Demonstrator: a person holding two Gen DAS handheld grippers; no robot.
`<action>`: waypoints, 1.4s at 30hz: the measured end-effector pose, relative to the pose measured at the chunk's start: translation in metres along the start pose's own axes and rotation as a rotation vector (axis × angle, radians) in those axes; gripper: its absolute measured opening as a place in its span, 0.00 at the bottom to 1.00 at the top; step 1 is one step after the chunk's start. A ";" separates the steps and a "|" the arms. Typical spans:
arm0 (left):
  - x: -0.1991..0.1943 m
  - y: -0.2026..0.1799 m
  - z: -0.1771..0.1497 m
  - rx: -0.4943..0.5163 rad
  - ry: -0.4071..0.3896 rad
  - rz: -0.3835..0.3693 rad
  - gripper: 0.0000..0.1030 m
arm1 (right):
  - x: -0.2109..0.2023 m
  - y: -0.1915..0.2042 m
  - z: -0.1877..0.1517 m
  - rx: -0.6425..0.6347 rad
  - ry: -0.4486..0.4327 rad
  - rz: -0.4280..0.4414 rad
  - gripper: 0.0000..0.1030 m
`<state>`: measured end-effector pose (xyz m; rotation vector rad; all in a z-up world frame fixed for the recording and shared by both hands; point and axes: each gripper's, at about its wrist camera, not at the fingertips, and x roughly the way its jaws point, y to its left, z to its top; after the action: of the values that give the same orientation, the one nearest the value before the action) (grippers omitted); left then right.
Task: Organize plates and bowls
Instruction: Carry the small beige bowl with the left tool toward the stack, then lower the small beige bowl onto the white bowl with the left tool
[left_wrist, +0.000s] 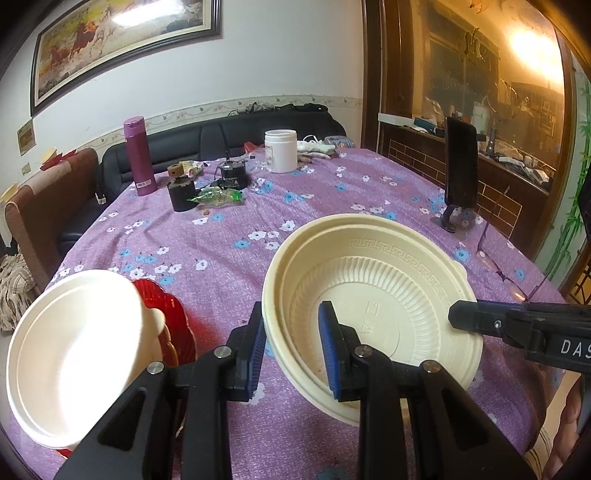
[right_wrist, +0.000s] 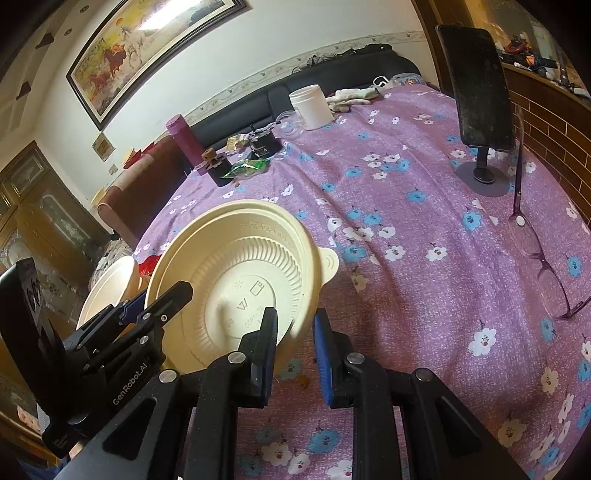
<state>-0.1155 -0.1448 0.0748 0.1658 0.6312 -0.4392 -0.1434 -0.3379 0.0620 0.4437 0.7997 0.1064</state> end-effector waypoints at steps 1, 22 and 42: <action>-0.002 0.002 0.001 -0.004 -0.005 0.001 0.25 | 0.000 0.001 0.000 -0.002 0.000 0.001 0.21; -0.033 0.040 0.013 -0.074 -0.082 0.032 0.31 | 0.000 0.046 0.020 -0.072 -0.003 0.054 0.21; -0.094 0.140 0.014 -0.219 -0.132 0.169 0.32 | 0.032 0.143 0.045 -0.187 0.087 0.255 0.23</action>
<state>-0.1136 0.0086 0.1449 -0.0187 0.5265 -0.2139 -0.0781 -0.2159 0.1284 0.3636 0.8077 0.4363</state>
